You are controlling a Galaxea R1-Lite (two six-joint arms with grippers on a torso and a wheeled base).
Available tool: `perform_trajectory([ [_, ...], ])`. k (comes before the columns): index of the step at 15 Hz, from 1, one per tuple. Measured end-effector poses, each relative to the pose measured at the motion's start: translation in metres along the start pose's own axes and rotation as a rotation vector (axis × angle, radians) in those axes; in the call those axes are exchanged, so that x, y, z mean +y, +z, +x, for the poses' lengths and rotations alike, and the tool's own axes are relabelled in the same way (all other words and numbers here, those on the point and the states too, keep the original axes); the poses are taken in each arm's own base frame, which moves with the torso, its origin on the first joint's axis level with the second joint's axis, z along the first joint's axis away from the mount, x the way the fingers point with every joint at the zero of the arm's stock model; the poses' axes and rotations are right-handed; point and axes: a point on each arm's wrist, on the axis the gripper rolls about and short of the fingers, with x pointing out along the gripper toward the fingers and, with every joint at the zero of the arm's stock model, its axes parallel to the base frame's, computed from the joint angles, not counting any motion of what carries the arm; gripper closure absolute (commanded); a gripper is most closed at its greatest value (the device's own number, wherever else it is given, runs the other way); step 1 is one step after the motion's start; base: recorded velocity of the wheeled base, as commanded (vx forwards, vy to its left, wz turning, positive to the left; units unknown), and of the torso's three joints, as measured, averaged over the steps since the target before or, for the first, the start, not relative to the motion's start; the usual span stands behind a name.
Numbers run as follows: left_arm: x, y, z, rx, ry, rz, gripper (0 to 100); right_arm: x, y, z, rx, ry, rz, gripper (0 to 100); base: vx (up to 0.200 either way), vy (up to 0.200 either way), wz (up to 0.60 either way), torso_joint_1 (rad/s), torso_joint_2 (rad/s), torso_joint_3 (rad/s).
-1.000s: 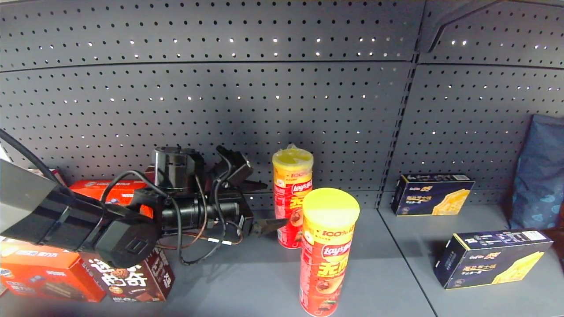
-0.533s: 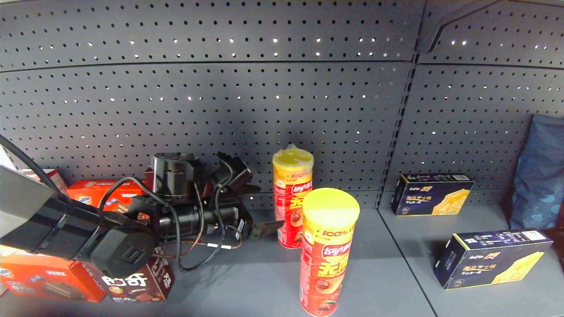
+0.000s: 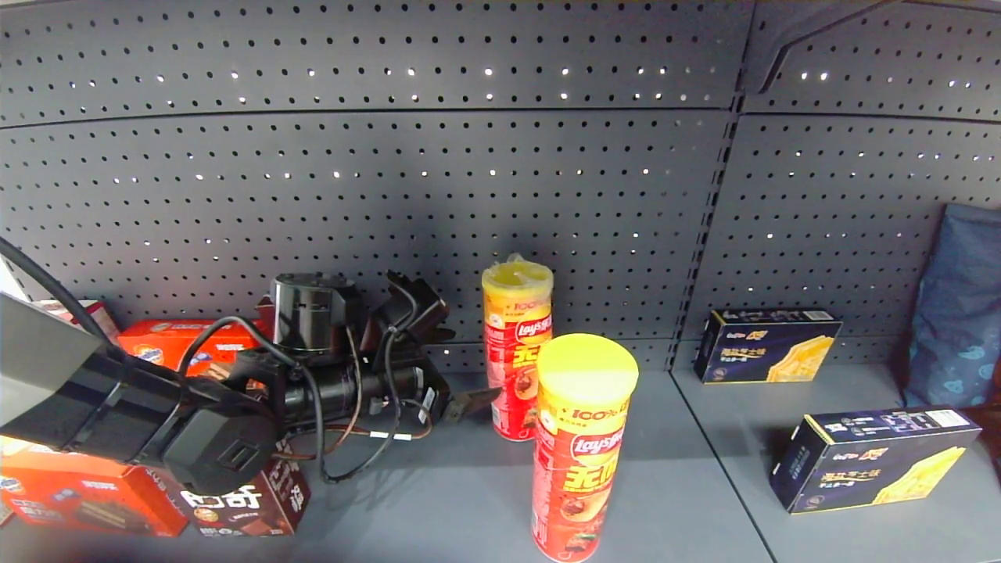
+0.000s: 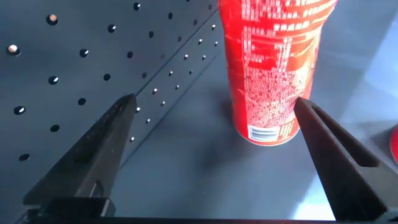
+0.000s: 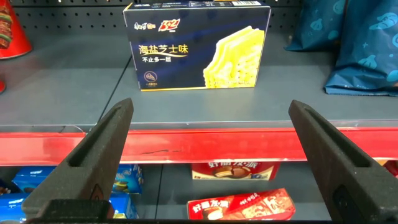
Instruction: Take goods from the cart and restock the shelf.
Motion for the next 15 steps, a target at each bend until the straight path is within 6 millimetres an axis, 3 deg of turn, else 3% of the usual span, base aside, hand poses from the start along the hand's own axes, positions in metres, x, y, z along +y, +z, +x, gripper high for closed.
perform_trajectory([
  [10,0.008,0.0039,0.0035,-0.043,0.186,0.028,0,0.0,0.0,0.0,0.0,0.0,0.0,0,0.0,0.0,0.0,0.0,0.0,0.0],
  [15,0.0045,0.0021,-0.0005,-0.063,0.192,0.036,0,0.0,0.0,0.0,0.0,0.0,0.0,0,0.0,0.0,0.0,0.0,0.0,0.0],
])
